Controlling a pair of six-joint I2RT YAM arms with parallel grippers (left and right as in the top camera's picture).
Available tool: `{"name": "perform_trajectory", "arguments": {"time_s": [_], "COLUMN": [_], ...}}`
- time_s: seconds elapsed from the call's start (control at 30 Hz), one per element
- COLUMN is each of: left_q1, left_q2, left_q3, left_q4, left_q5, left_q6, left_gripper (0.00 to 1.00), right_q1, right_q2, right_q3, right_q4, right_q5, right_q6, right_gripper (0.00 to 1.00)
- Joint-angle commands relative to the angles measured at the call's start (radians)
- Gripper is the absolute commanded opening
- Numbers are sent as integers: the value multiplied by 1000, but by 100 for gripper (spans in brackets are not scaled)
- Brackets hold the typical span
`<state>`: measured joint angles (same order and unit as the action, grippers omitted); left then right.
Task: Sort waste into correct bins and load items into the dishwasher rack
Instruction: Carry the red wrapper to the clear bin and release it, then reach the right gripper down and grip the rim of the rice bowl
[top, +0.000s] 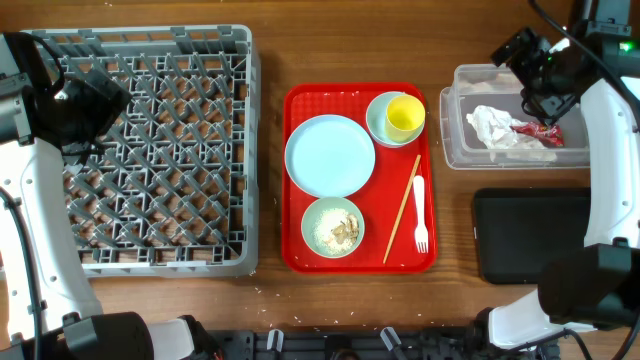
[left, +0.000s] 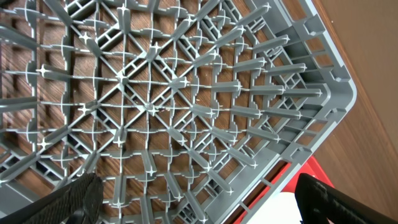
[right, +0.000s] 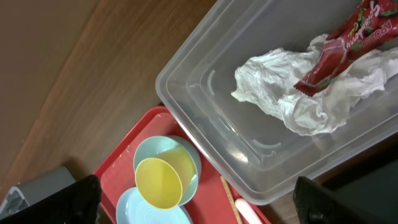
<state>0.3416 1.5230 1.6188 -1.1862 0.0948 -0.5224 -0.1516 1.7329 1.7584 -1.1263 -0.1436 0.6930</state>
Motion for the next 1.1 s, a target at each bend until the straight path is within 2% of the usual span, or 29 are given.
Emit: {"name": "perform_trajectory", "arguments": {"time_s": [0.0,0.17,0.3,0.37,0.5,0.67,0.77,0.83,0.9,0.93,1.07], "left_q1": [5,4,-22,-63,-101,-64,-63,-64,-63,-64,-64], "left_q2": [-3,-3,-3,-2,-2,-2,-2,-2,-2,-2,-2], "left_q3": [10,10,10,10,10,10,2,0,0,0,0], "left_q4": [16,45,23,31,24,13,-6,-10,1,7,7], "left_q5": [-3,39,339,316,47,33,-70,-97,-97,-97,-96], "left_q6": [-10,-10,-6,-6,-14,-6,-6,-11,-11,-11,-10], "left_gripper": [100,100,100,100,100,100,100,100,100,100,100], "right_q1": [1,1,1,1,1,1,1,13,93,182,542], "right_q2": [3,3,3,3,3,3,3,3,3,3,12], "right_q3": [7,7,7,7,7,7,7,5,-2,-14,-116], "right_q4": [18,19,19,19,19,19,63,37,22,-2,12], "right_q5": [16,16,16,16,16,16,3,-295,-401,-362,-75], "right_q6": [17,17,17,17,17,17,19,-18,-181,-248,-238], "right_gripper": [100,100,100,100,100,100,100,100,100,100,100]}}
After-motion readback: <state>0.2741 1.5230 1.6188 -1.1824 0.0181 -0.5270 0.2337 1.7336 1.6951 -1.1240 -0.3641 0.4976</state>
